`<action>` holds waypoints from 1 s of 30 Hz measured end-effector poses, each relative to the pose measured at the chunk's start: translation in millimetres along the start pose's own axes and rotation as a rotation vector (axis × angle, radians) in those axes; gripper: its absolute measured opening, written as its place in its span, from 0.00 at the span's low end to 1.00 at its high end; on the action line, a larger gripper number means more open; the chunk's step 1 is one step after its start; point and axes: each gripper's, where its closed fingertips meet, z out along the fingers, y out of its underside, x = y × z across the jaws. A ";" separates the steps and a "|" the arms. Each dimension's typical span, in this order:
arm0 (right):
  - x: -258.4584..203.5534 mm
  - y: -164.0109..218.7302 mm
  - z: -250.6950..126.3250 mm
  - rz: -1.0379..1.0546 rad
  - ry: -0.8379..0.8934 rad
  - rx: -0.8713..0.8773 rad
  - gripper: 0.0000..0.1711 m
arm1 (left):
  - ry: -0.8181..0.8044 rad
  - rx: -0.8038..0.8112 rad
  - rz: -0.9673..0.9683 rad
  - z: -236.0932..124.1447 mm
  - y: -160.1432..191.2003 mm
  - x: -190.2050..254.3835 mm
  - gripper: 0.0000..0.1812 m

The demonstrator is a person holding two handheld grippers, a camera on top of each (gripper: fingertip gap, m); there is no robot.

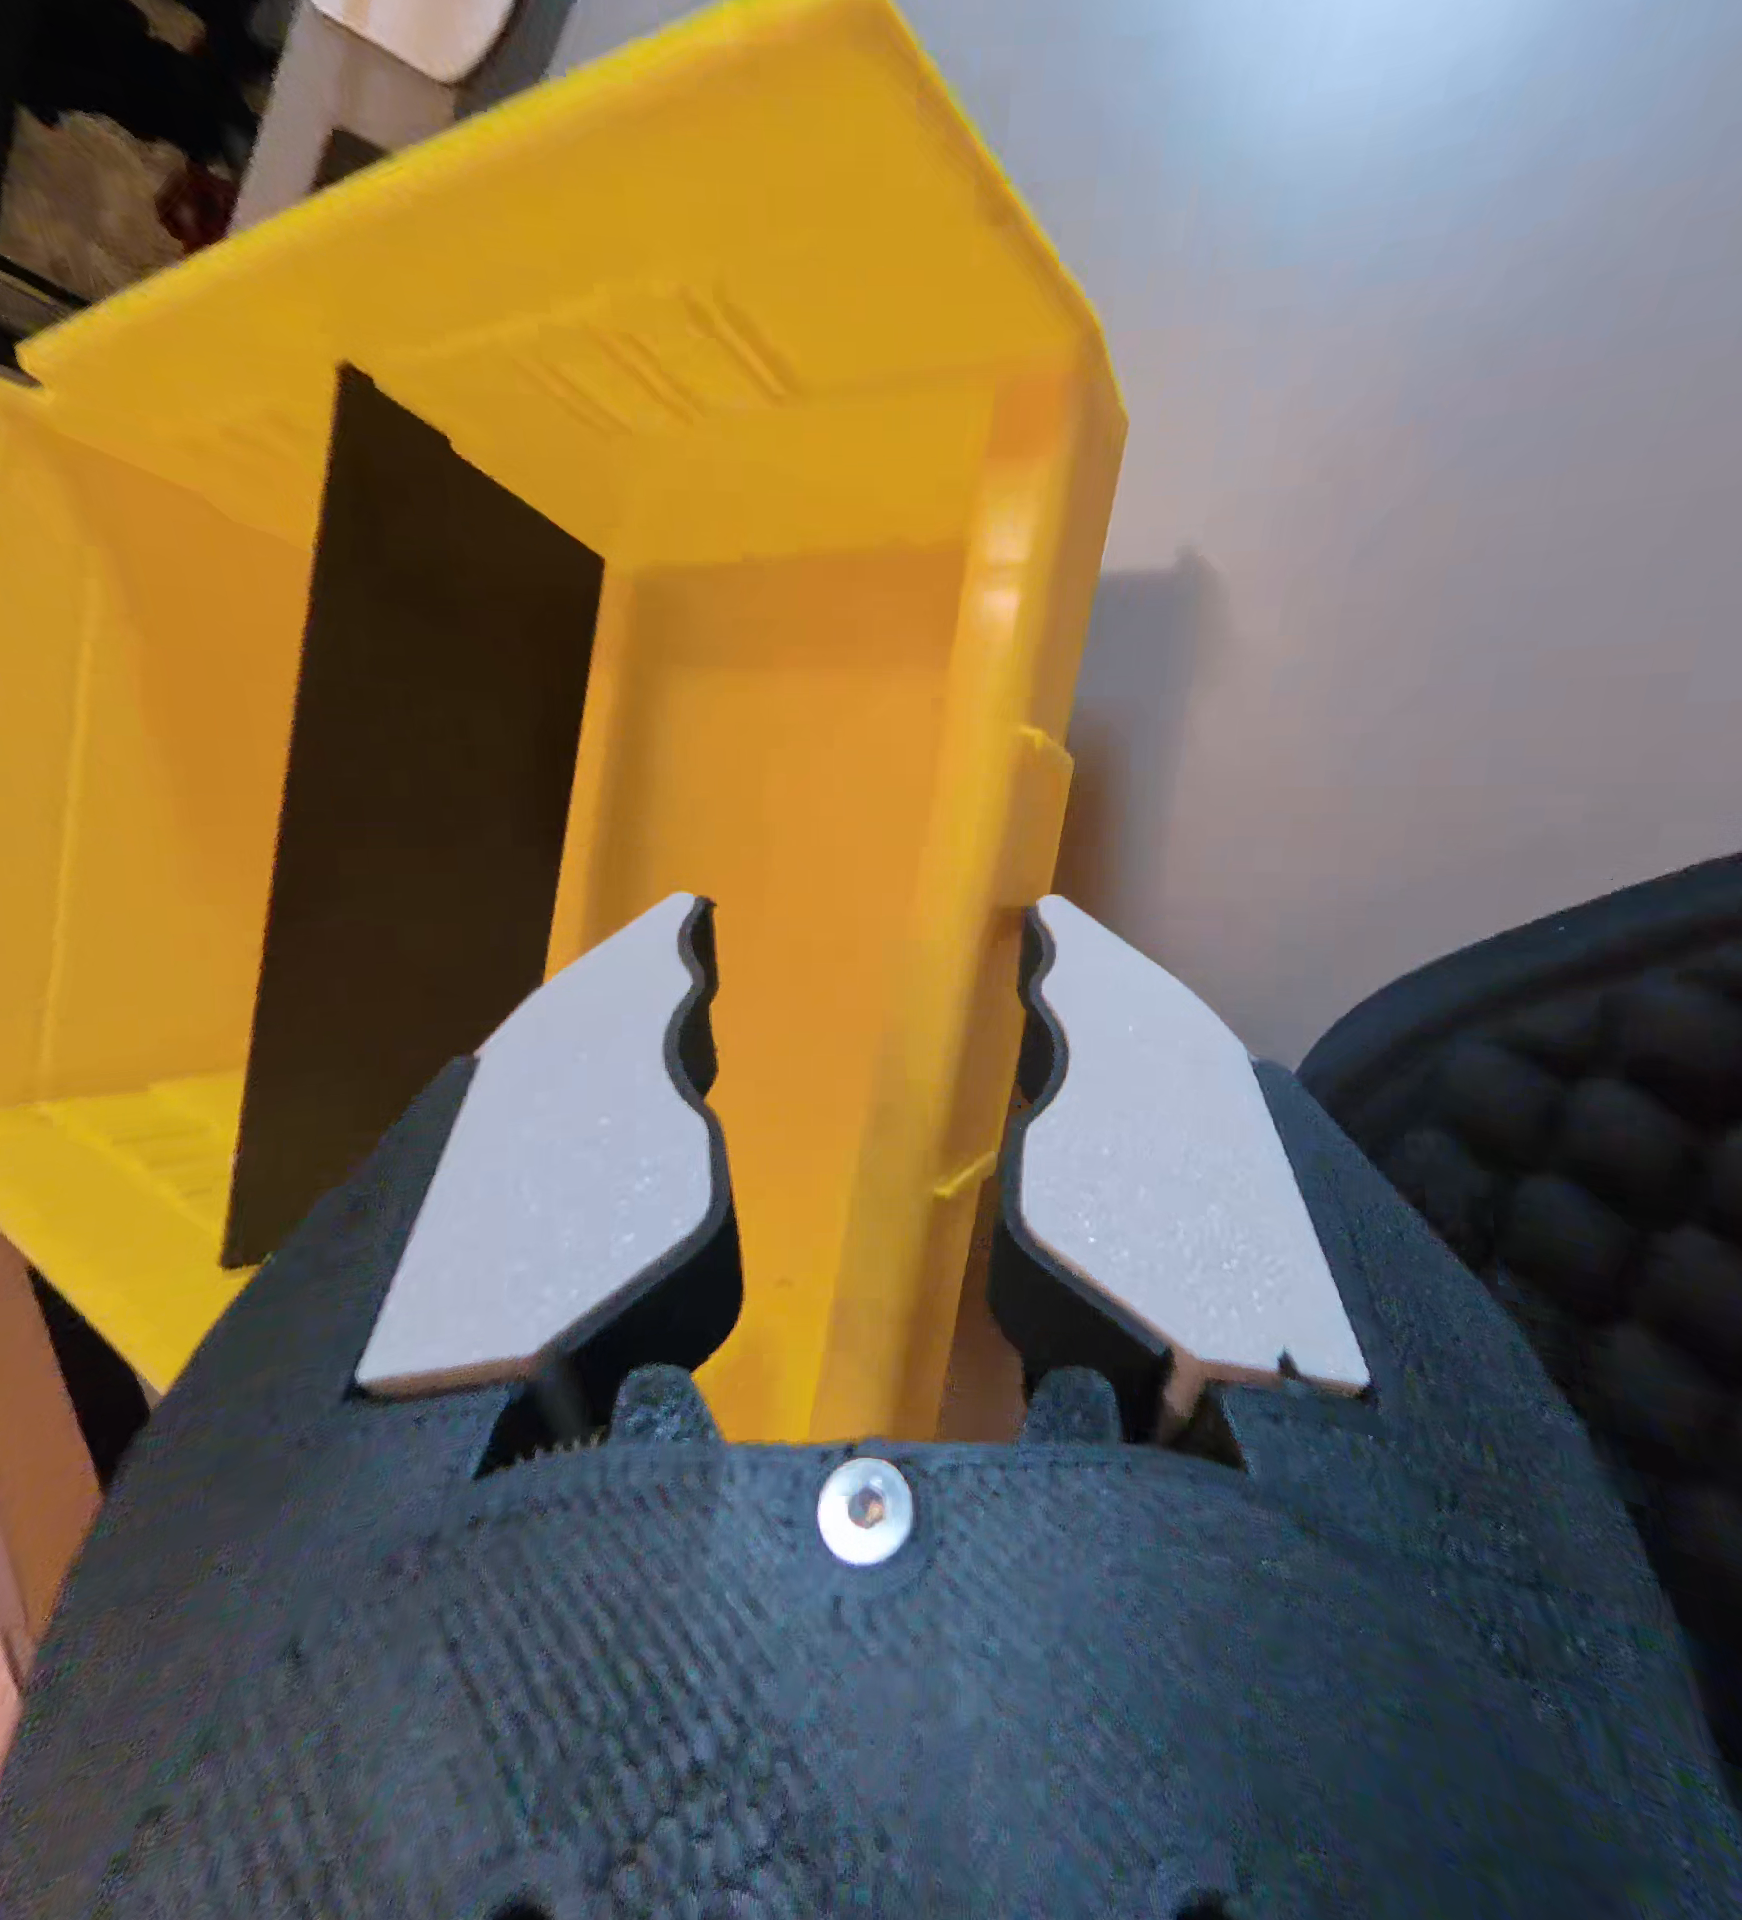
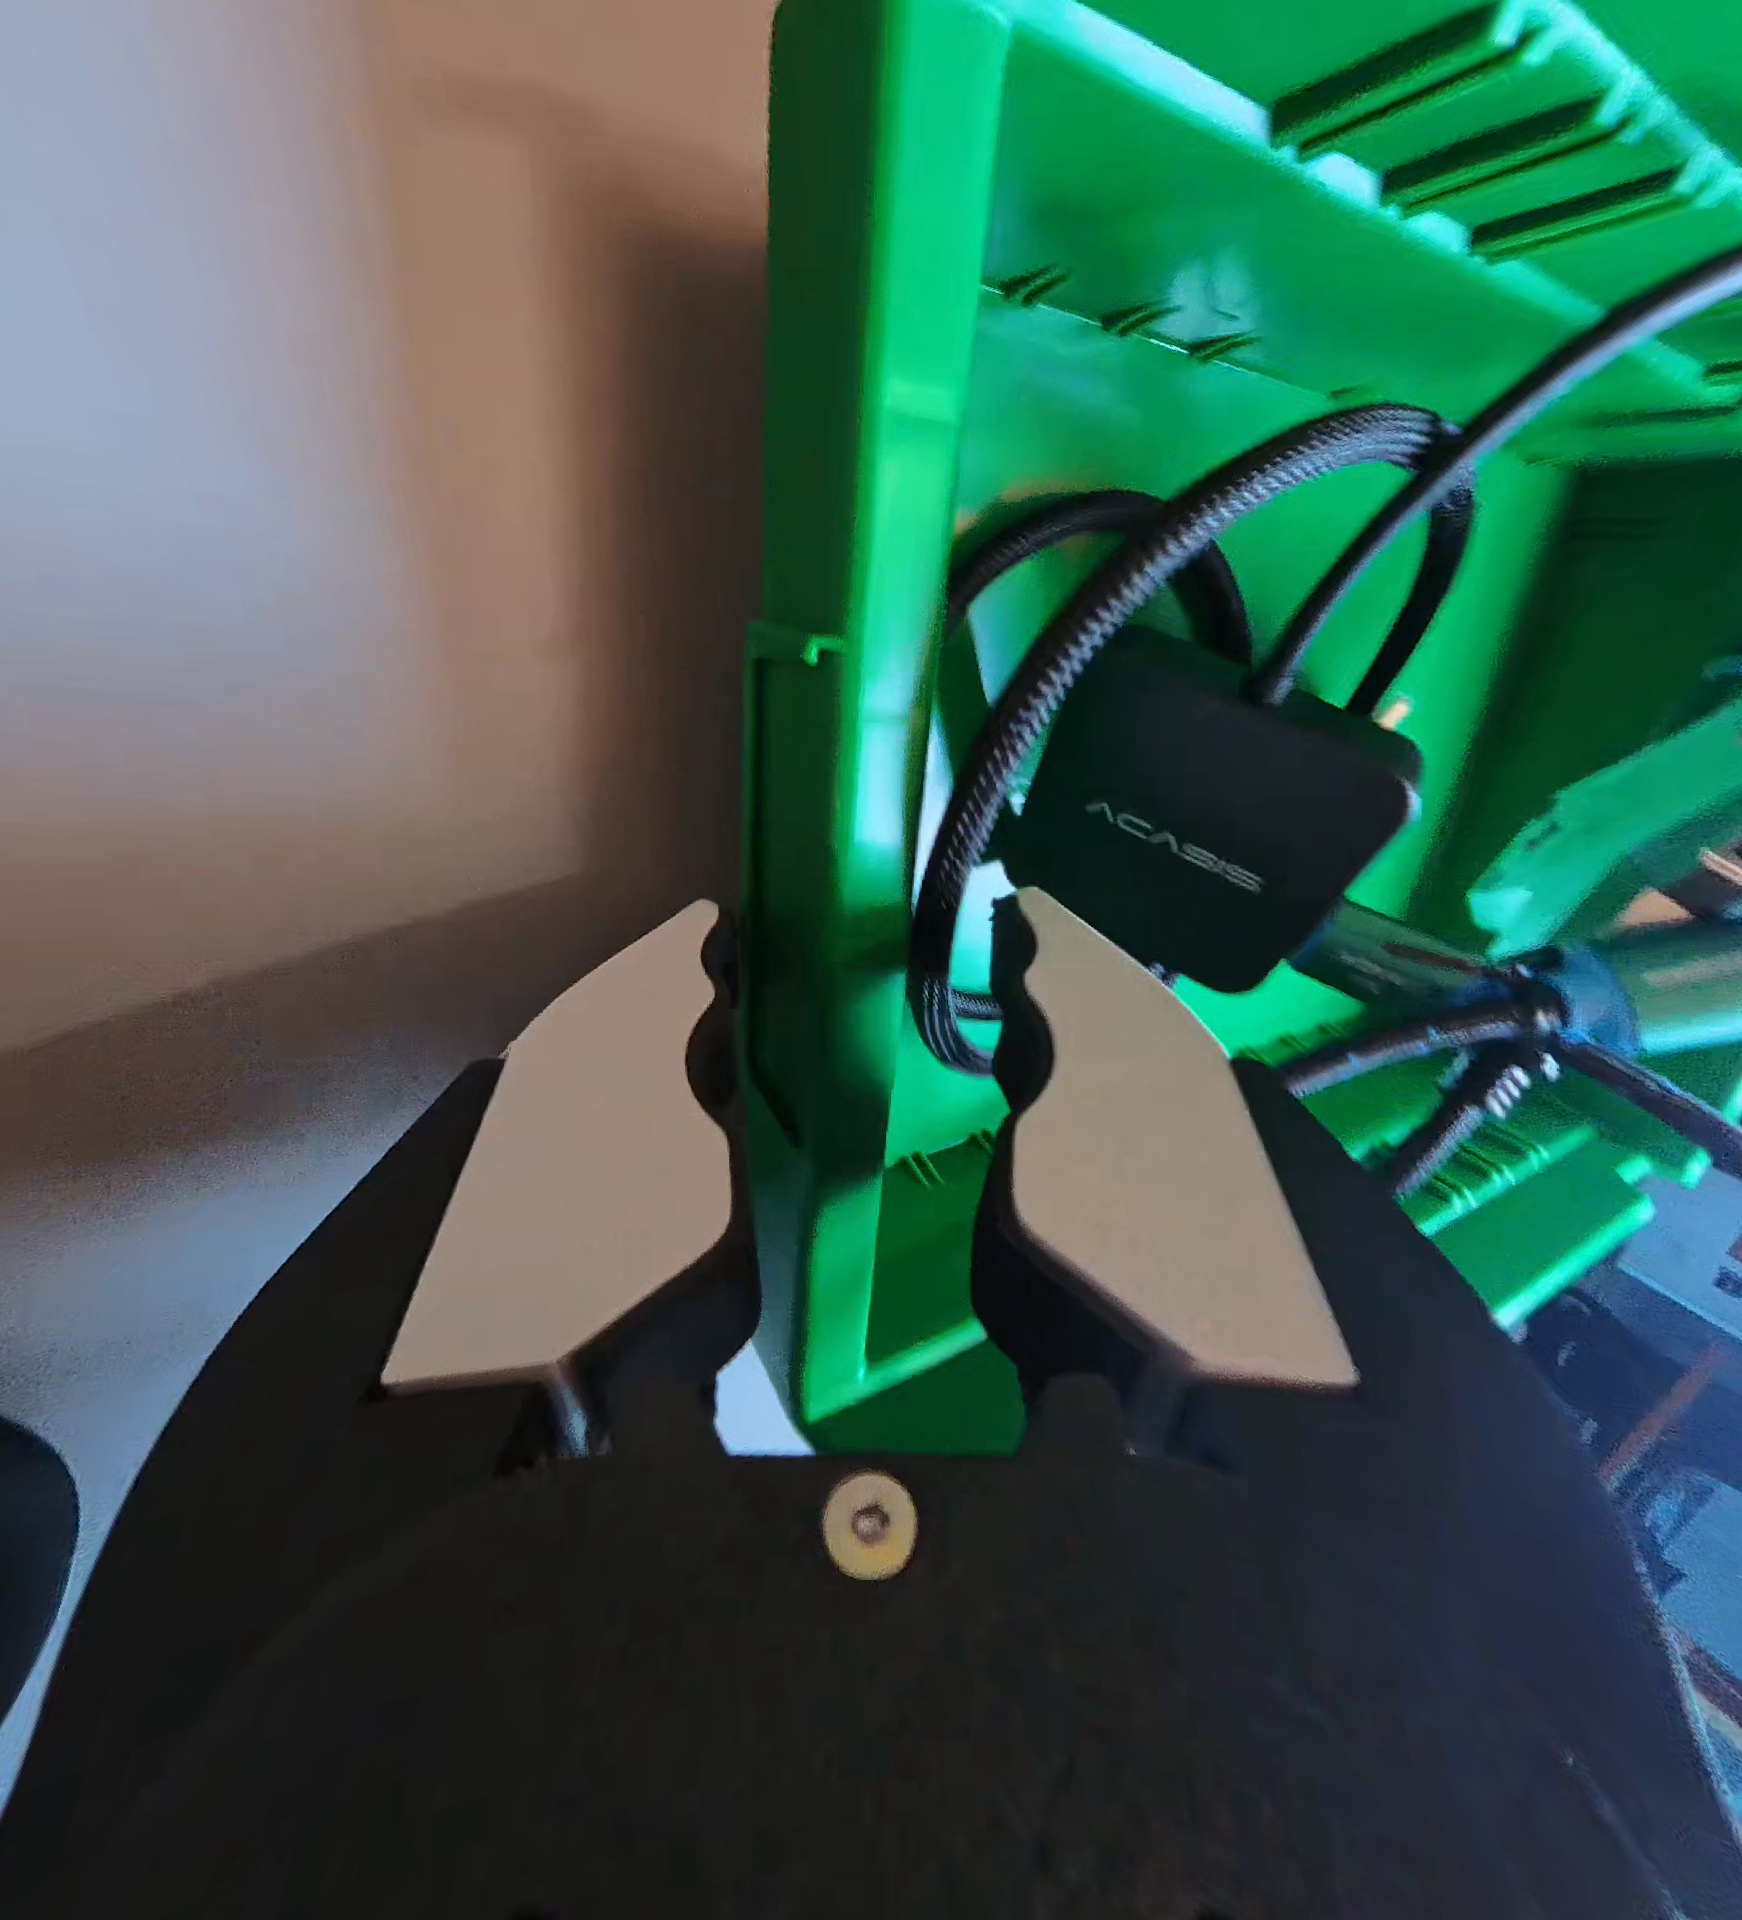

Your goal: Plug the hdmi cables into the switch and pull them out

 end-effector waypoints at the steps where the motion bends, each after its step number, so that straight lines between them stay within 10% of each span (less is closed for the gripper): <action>1: -2.5 -3.1 5.5 -0.009 -0.024 0.008 0.25 | 0.018 -0.004 0.001 2.1 0.9 -0.7 0.32; 13: -35.7 -6.3 -3.5 -0.151 -0.041 0.011 0.21 | 0.129 -0.305 0.191 20.7 39.2 8.1 0.16; 30: -131.8 -46.0 -66.9 -0.371 0.108 0.342 0.24 | 0.058 0.089 0.570 62.0 -96.6 50.9 0.18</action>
